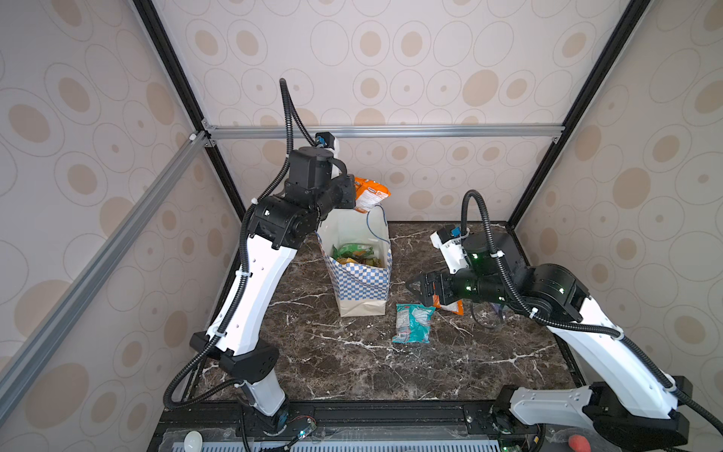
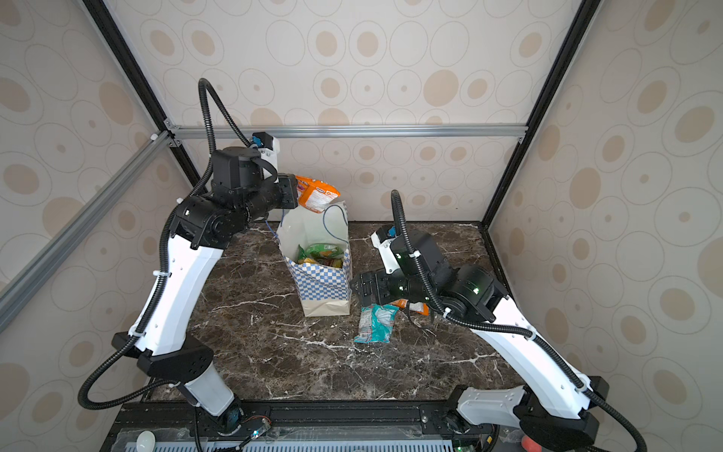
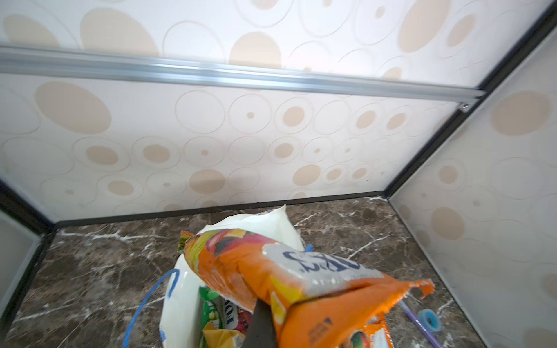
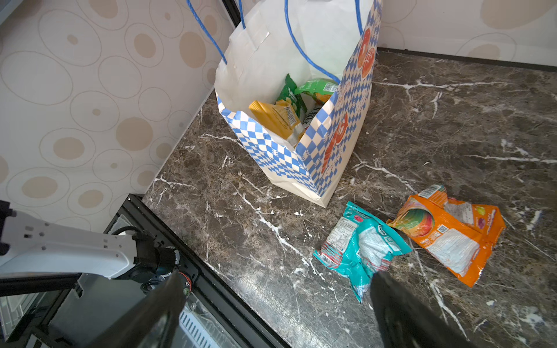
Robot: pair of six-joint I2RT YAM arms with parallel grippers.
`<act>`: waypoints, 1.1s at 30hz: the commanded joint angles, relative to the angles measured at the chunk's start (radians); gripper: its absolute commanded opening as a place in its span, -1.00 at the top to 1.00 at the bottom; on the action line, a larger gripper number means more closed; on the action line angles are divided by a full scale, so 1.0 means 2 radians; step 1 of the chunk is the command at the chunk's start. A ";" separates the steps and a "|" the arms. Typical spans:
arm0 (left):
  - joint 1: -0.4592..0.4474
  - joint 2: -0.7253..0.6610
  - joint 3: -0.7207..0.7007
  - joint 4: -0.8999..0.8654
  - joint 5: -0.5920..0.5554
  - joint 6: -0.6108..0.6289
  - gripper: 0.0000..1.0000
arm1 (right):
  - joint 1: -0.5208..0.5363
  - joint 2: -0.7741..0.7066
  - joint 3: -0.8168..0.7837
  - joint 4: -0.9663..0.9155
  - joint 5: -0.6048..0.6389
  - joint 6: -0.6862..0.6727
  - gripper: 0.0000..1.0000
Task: Take the snacks out of the paper bag
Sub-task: Place the snack at the top-center of the table.
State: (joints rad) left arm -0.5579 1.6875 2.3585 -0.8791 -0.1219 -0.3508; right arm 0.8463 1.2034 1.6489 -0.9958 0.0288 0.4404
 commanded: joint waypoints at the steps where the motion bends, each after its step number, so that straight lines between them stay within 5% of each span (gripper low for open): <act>1: -0.023 -0.013 0.005 0.039 0.013 -0.001 1.00 | 0.002 -0.021 -0.011 0.003 0.037 0.001 -0.99; 17: -0.196 0.031 -0.078 0.111 -0.063 -0.037 1.00 | 0.001 -0.189 -0.178 -0.111 0.224 0.095 -1.00; 28: -0.191 0.251 0.038 0.066 -0.083 -0.046 1.00 | 0.001 -0.269 -0.251 -0.159 0.202 0.167 -0.99; 33: -0.169 0.287 -0.007 0.119 -0.075 -0.044 1.00 | 0.002 -0.271 -0.257 -0.150 0.199 0.165 -0.99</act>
State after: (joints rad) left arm -0.9314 2.2864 2.3493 -0.7136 -0.2497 -0.4301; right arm 0.8463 0.6716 1.1473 -1.2747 0.4202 0.7414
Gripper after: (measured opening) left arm 0.047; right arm 0.995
